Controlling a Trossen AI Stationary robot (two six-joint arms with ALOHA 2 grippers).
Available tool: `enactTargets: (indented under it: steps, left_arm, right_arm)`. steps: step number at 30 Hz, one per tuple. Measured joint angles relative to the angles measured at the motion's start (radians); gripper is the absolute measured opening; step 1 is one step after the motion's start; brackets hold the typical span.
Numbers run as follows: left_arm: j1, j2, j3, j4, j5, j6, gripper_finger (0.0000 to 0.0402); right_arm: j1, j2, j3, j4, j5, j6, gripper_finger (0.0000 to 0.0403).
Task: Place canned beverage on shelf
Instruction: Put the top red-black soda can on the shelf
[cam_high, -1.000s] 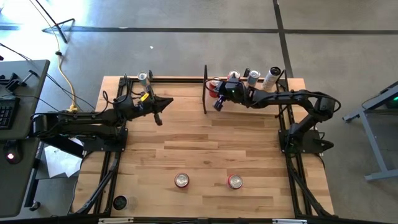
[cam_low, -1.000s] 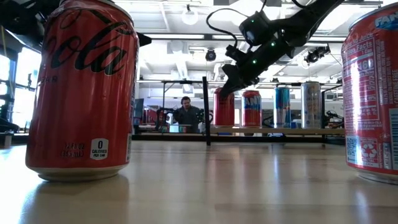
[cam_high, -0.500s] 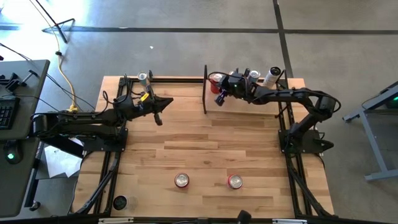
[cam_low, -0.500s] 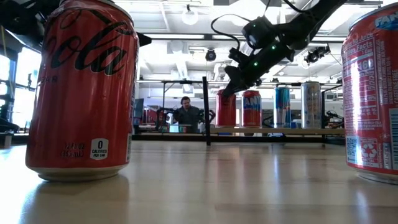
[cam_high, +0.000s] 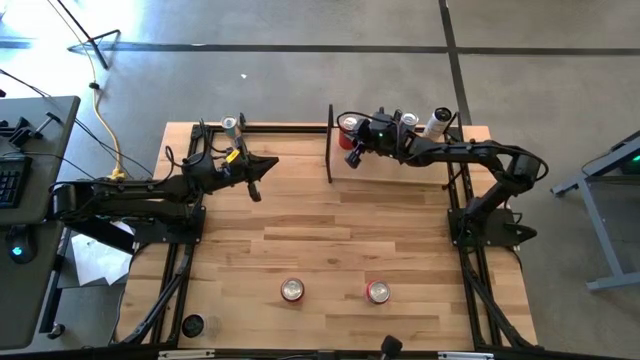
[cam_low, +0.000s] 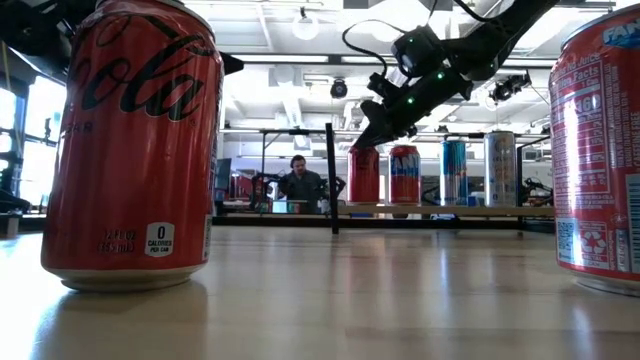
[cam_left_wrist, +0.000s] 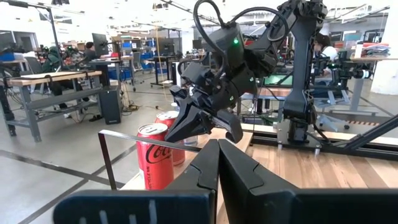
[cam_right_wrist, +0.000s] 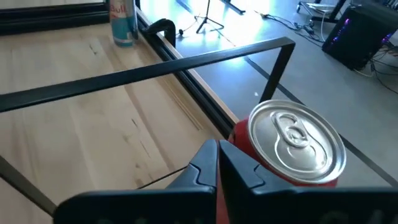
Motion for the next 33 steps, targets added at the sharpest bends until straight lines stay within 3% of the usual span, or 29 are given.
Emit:
enactTargets:
  steps: [13, 19, 33]
  left_arm:
    - [0.001, 0.0, 0.001, -0.053, -0.002, 0.011, 0.0]
    - [0.001, 0.0, 0.001, -0.052, -0.004, 0.012, 0.0]
    - [0.002, 0.0, 0.001, -0.055, -0.005, 0.005, 0.0]
  right_arm:
    - [0.043, -0.05, 0.152, -0.42, 0.014, -0.078, 0.0]
    - [0.002, -0.036, 0.12, -0.402, 0.096, -0.065, 0.0]
    - [-0.027, 0.013, 0.118, -0.314, 0.065, -0.074, 0.0]
